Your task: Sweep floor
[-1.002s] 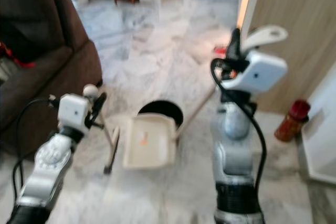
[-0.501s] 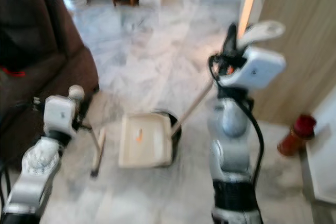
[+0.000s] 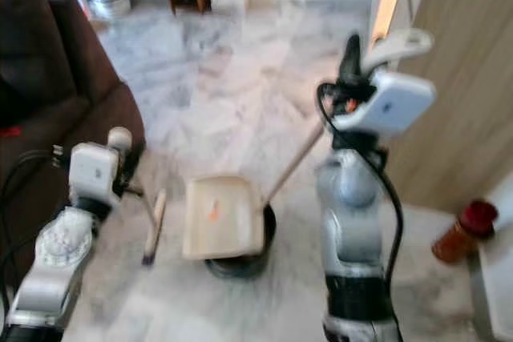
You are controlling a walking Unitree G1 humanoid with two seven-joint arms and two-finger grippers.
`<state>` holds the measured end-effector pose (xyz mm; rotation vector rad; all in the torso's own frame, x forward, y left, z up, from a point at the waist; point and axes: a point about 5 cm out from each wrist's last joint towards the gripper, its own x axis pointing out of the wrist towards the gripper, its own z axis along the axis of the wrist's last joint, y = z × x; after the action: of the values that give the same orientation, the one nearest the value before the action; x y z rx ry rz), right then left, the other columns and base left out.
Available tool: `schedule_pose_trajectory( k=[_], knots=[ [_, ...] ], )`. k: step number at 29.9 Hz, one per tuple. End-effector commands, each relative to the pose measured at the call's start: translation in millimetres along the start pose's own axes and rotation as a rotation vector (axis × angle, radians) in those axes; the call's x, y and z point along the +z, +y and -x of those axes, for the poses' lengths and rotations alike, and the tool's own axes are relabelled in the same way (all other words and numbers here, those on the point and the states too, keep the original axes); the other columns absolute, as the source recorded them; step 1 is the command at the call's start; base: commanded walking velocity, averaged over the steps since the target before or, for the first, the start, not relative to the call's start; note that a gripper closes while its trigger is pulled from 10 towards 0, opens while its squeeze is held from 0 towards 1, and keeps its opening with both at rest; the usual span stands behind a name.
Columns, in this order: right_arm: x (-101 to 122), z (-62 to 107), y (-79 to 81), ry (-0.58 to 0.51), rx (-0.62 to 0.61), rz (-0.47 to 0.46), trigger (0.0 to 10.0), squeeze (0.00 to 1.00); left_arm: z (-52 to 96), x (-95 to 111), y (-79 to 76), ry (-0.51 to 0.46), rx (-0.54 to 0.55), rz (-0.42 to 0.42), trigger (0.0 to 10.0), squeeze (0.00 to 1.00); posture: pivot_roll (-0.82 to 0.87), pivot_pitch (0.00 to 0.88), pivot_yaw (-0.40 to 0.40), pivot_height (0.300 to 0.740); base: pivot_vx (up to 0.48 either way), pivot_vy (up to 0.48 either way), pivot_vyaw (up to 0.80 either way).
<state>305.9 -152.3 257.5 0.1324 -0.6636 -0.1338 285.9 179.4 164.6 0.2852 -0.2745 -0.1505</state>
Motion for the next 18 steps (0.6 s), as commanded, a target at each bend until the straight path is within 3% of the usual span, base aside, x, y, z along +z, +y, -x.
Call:
schedule_pose_trajectory(
  k=[1, 10, 18],
  knots=[
    [14.3, -4.1, 12.5, -0.068, 0.028, -0.043, 10.0, 0.0, -0.9, 10.4, 9.4, -0.04, 0.028, -0.041, 10.0, 0.0, 0.02, 0.065, 0.07, 0.74, 0.401, 0.0, 0.0],
    [13.5, -3.8, 14.7, -0.06, 0.043, -0.05, 10.0, 0.0, -1.1, 11.4, 9.6, -0.043, 0.032, -0.042, 10.0, 0.0, 0.02, 0.07, 0.07, 0.74, 0.401, 0.0, 0.0],
    [13.9, -2.0, 21.2, -0.055, 0.085, -0.067, 10.0, 0.0, -1.6, 11.5, 6.8, -0.047, 0.021, -0.032, 10.0, 0.0, 0.02, 0.074, 0.071, 0.74, 0.0, 0.0, 0.0]
  ],
)
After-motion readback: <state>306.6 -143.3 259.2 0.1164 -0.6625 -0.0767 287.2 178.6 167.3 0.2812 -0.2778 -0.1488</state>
